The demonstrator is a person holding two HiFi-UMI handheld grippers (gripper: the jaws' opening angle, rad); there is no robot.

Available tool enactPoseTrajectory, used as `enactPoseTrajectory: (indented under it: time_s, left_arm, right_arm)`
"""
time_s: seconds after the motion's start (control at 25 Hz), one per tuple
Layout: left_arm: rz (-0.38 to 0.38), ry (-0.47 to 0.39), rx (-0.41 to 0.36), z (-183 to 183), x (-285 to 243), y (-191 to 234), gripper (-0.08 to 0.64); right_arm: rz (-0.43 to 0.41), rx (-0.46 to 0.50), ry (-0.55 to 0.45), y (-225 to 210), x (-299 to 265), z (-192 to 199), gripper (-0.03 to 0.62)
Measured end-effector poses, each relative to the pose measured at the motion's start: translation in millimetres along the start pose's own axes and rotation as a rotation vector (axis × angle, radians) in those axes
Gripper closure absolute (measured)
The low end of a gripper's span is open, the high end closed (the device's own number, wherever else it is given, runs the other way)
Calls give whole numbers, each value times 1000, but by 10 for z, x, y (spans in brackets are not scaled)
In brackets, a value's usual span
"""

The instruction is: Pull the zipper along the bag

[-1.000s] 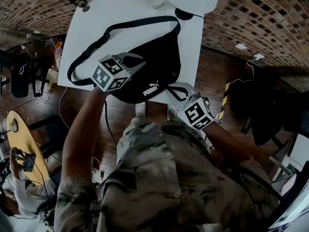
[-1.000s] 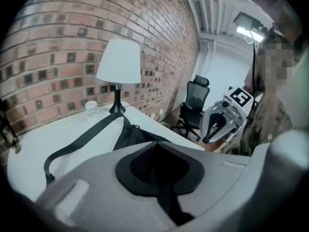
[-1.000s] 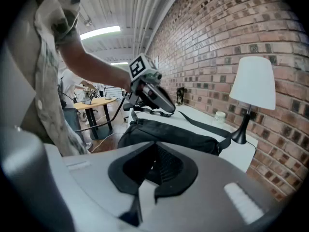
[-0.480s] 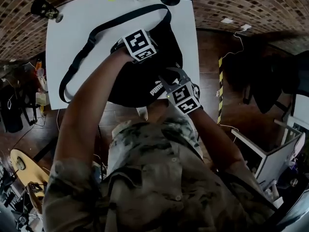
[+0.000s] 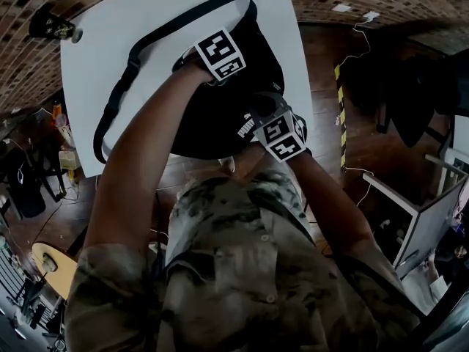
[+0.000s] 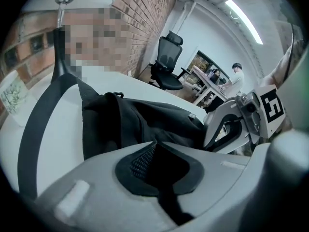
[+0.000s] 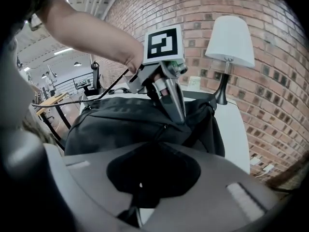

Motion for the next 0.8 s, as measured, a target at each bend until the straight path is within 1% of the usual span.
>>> enactPoseTrajectory:
  time_s: [0.16,0.4,0.56,0.8]
  left_arm:
    - [12,2,15,-20,-11,4,561]
    - [-1,-6,20,-34,-6,12,561]
    - [-10,-6,21,-31,-12,22,561]
    - [-19,-16,18,-47,-8,11,561]
  right_arm:
    - [-3,-3,-16,86,48,3,555]
    - [-39,-10,-51,274,108,-140,557]
    - [-84,34,-64,540,129,-215,557]
    - [-145,75,-78,953,149,-270,557]
Point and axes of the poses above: the fingertips, and each gripper's own axes: x backward along the fingers, y to its left, z out of its underside, the point moved 1 cm from there along x, backward along the fingers, and after that the axes turned 14 degrees about y, right-handed, at the moved point
